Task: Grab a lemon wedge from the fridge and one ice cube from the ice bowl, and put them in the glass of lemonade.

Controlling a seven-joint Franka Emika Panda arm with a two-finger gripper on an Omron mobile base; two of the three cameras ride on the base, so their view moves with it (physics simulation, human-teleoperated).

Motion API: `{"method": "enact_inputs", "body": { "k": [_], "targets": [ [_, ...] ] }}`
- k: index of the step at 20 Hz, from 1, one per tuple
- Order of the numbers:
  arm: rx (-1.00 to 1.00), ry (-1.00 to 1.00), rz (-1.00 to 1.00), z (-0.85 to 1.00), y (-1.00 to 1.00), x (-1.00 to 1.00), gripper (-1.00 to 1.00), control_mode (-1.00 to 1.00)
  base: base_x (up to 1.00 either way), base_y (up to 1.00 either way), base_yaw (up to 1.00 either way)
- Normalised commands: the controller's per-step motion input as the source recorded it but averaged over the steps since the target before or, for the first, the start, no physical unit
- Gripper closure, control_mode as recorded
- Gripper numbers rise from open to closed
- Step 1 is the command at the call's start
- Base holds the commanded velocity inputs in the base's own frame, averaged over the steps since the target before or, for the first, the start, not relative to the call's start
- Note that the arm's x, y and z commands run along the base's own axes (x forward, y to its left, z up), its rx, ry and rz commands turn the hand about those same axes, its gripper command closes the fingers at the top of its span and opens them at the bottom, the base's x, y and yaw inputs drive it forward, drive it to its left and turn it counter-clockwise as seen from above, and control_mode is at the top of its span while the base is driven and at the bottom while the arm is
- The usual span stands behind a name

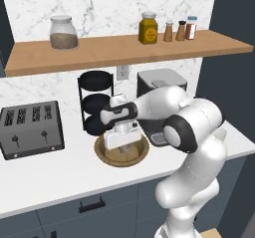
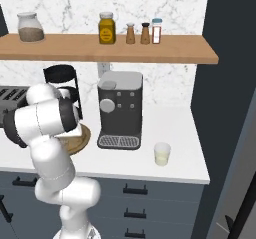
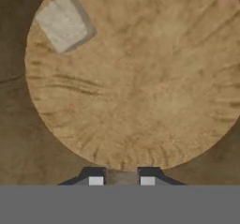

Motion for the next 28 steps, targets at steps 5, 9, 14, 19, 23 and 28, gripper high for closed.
{"method": "enact_inputs", "body": {
  "k": [5,9,14,19,23,28],
  "targets": [
    [0.10,-0.14,0.00,0.47,-0.15,-0.30,1.00,-1.00,0.00,0.00,0.00],
    [0.05,-0.10,-0.02,0.22,-0.49,-0.52,1.00,-1.00,0.00,0.00,0.00],
    [0.00,-0.04,-0.01,0.54,-0.52,-0.45,1.00,-1.00,0.00,0.00,0.00],
    [0.00,-0.01,0.00,1.00,-0.54,-0.19,1.00,-1.00,0.00,0.00,0.00],
    [-0.01,0.00,-0.06,0.91,-0.75,-0.29,1.00,-1.00,0.00,0.00,0.00],
    [-0.03,-0.04,-0.13,0.47,-0.93,-0.36,1.00,-1.00,0.00,0.00,0.00]
  ]
}}
